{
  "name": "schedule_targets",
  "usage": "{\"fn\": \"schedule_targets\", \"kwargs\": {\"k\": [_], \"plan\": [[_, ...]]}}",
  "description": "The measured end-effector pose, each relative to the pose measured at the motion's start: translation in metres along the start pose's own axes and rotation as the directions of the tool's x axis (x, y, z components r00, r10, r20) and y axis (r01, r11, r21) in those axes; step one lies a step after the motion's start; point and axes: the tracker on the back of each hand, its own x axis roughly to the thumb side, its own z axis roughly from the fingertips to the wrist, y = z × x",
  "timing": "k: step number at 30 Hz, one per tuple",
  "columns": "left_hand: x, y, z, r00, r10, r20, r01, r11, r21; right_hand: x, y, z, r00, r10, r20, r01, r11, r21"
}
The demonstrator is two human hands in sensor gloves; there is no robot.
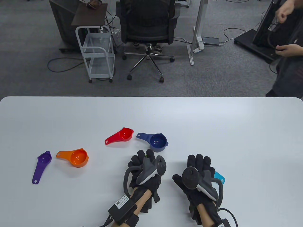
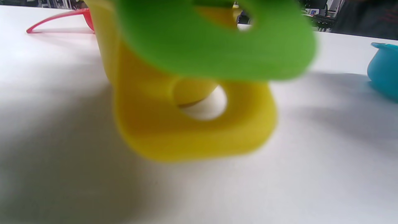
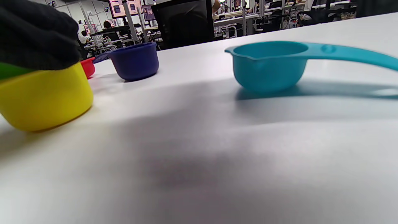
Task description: Nest plastic measuring cups
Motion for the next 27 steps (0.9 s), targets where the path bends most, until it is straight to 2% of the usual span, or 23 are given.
{"fn": "schedule_targets", "kwargs": {"k": [11,17,18,20,22,25,27], "plan": [[-0.008,-0.005,-0.006,0.997,0.076,0.028,-0.075,0.995,-0.062,0.001,0.001,-0.001,1.000,-0.002,-0.007,0.002,1.000,0.029],[-0.010,-0.002,-0.003,0.996,0.059,0.069,-0.054,0.996,-0.074,0.002,0.001,-0.001,1.000,-0.004,-0.008,0.004,0.999,0.038],[-0.012,0.001,0.000,0.994,0.056,0.091,-0.050,0.997,-0.063,0.002,0.001,-0.001,1.000,-0.004,-0.007,0.005,0.999,0.038],[-0.017,0.015,0.013,0.987,0.046,0.156,-0.052,0.998,0.036,0.003,0.000,-0.001,1.000,-0.007,0.000,0.007,0.999,0.031],[-0.029,0.028,0.033,0.973,-0.027,0.228,0.002,0.994,0.108,0.006,-0.001,-0.001,1.000,0.000,0.021,0.000,1.000,0.011],[-0.064,0.035,0.063,0.959,-0.162,0.234,0.108,0.968,0.227,0.013,-0.004,-0.002,0.998,0.035,0.054,-0.034,0.999,-0.024],[-0.091,0.031,0.076,0.953,-0.225,0.201,0.172,0.953,0.250,0.018,-0.005,-0.005,0.996,0.056,0.075,-0.053,0.998,-0.044]]}}
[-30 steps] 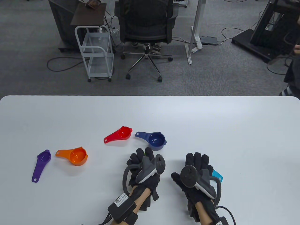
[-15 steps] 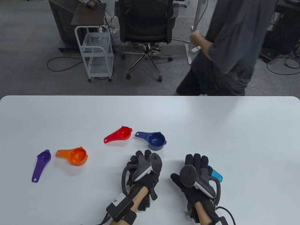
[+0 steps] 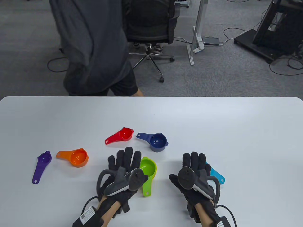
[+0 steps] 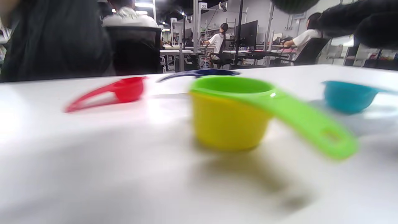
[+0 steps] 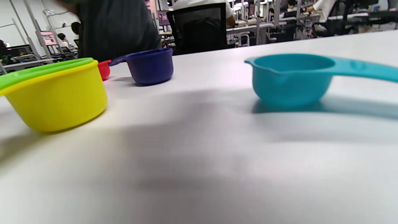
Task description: Nest plastic measuring cups
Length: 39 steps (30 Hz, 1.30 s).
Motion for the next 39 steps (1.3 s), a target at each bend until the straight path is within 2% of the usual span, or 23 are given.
{"fn": "schedule_targets", "kwargs": {"k": [4,8,12,19,22,25,28,31,33,34,37,39], "plan": [[-0.054,-0.022,0.028,0.997,0.009,-0.076,-0.011,1.000,-0.024,0.012,-0.001,-0.019,0.998,0.067,0.012,-0.067,0.997,-0.031],[-0.083,-0.034,0.036,0.993,0.064,-0.098,-0.064,0.998,0.004,0.031,-0.007,-0.048,0.991,0.128,0.033,-0.128,0.992,-0.017],[-0.083,-0.033,0.036,0.988,0.112,-0.104,-0.110,0.993,0.031,0.051,-0.014,-0.086,0.993,0.114,0.042,-0.114,0.993,0.007],[-0.081,-0.030,0.039,0.983,0.119,-0.141,-0.114,0.993,0.044,0.069,-0.012,-0.158,1.000,0.022,-0.019,-0.016,0.957,0.289],[-0.088,-0.032,0.039,0.975,0.150,-0.162,-0.146,0.989,0.039,0.070,-0.008,-0.178,0.999,0.014,-0.029,-0.003,0.929,0.369],[-0.091,-0.036,0.035,0.972,0.157,-0.176,-0.160,0.987,0.000,0.071,-0.001,-0.190,0.998,0.058,-0.038,-0.038,0.917,0.398],[-0.092,-0.038,0.034,0.967,0.184,-0.179,-0.189,0.982,-0.011,0.073,0.011,-0.197,0.994,0.107,-0.033,-0.082,0.894,0.440],[-0.093,-0.038,0.034,0.968,0.176,-0.180,-0.178,0.984,0.005,0.072,0.011,-0.198,0.996,0.090,0.017,-0.091,0.940,0.329],[-0.094,-0.036,0.034,0.966,0.176,-0.187,-0.176,0.984,0.018,0.068,0.005,-0.193,0.990,0.136,0.036,-0.140,0.949,0.282],[-0.094,-0.035,0.033,0.964,0.184,-0.194,-0.182,0.983,0.027,0.066,-0.002,-0.186,0.988,0.147,0.055,-0.155,0.962,0.224],[-0.093,-0.035,0.031,0.956,0.220,-0.193,-0.216,0.976,0.042,0.061,-0.022,-0.161,0.987,0.133,0.089,-0.145,0.978,0.147],[-0.090,-0.037,0.030,0.951,0.255,-0.173,-0.252,0.967,0.037,0.060,-0.037,-0.132,0.988,0.073,0.137,-0.086,0.992,0.089]]}}
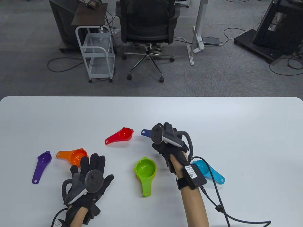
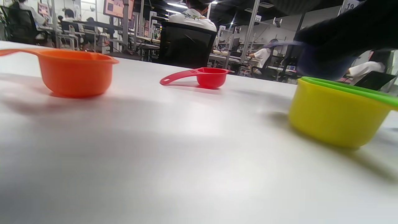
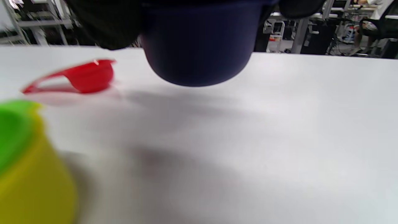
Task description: Nest plastic measuring cups
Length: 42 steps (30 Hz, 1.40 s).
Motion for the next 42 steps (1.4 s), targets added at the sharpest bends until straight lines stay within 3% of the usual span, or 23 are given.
{"fn": "schedule_targets", "kwargs": {"k": [6,10,13,15,18,22,25,28,31,34,36,38,42], "plan": [[0.010,-0.001,0.005,0.992,0.086,0.091,-0.087,0.996,0.003,0.026,-0.003,0.076,0.976,-0.012,0.220,0.028,0.997,-0.072],[0.016,0.001,0.010,0.928,0.329,0.175,-0.336,0.942,0.009,0.060,0.012,0.113,0.934,0.012,0.358,0.020,0.996,-0.085],[0.016,0.003,0.012,0.858,0.459,0.232,-0.469,0.883,-0.014,0.079,0.025,0.122,0.910,0.070,0.409,-0.033,0.995,-0.097],[0.016,0.000,0.010,0.783,0.576,0.235,-0.568,0.816,-0.108,0.090,0.032,0.124,0.903,0.133,0.408,-0.099,0.990,-0.103],[0.012,-0.005,0.006,0.734,0.642,0.220,-0.608,0.766,-0.208,0.094,0.035,0.124,0.892,0.127,0.433,-0.084,0.990,-0.118],[0.006,-0.003,0.006,0.667,0.723,0.180,-0.702,0.691,-0.175,0.084,0.031,0.124,0.919,0.036,0.392,0.019,0.991,-0.135],[0.002,-0.002,0.009,0.646,0.750,0.143,-0.748,0.659,-0.079,0.069,0.024,0.125,0.946,-0.189,0.265,0.221,0.971,-0.096],[0.005,0.001,0.010,0.660,0.733,0.165,-0.738,0.673,-0.036,0.064,0.027,0.122,0.860,-0.448,0.244,0.473,0.879,-0.052],[0.023,-0.002,0.012,0.672,0.711,0.207,-0.711,0.698,-0.089,0.074,0.029,0.116,0.795,-0.578,0.185,0.586,0.810,0.014],[0.042,-0.002,0.015,0.731,0.628,0.266,-0.618,0.775,-0.132,0.080,0.027,0.110,0.830,-0.528,0.181,0.545,0.836,-0.058],[0.054,-0.002,0.016,0.765,0.566,0.308,-0.551,0.822,-0.143,0.084,0.027,0.107,0.797,-0.585,0.148,0.596,0.802,-0.041],[0.061,-0.006,0.017,0.773,0.542,0.329,-0.517,0.839,-0.167,0.088,0.026,0.105,0.794,-0.595,0.127,0.605,0.794,-0.060],[0.060,-0.002,0.016,0.788,0.505,0.353,-0.472,0.863,-0.180,0.091,0.020,0.102,0.850,-0.517,0.101,0.527,0.839,-0.140]]}}
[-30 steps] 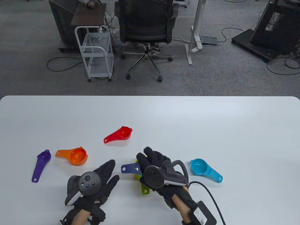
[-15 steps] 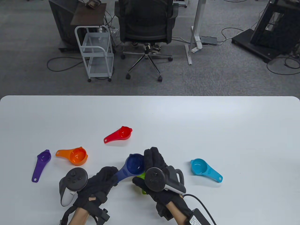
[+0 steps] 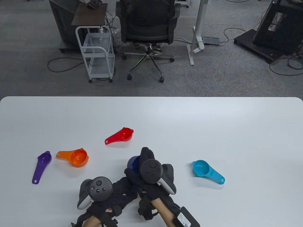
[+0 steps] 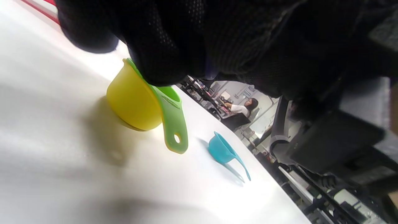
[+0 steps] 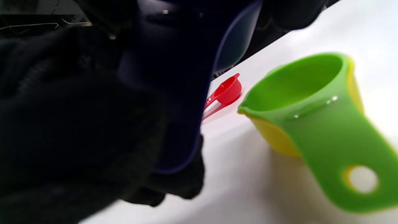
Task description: Nest plastic measuring cups
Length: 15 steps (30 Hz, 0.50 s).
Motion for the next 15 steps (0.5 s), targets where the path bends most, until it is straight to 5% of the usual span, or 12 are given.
{"fn": "schedule_targets", "kwargs": {"k": [2,5,10,15], "plan": [[0.000,0.010,0.005,0.999,-0.038,-0.008,0.039,0.996,0.086,-0.001,-0.006,-0.005,0.998,0.053,-0.030,-0.054,0.998,-0.039],[-0.008,0.026,0.011,0.954,-0.285,-0.098,0.298,0.939,0.174,-0.005,-0.010,-0.013,0.984,0.158,-0.087,-0.160,0.987,-0.018],[-0.031,0.029,0.012,0.785,-0.556,-0.272,0.583,0.812,0.026,-0.006,0.007,-0.024,0.934,0.334,-0.127,-0.324,0.942,0.093],[-0.041,0.032,0.012,0.787,-0.534,-0.309,0.562,0.827,0.002,0.000,0.027,-0.029,0.832,0.527,-0.172,-0.512,0.850,0.125]]}}
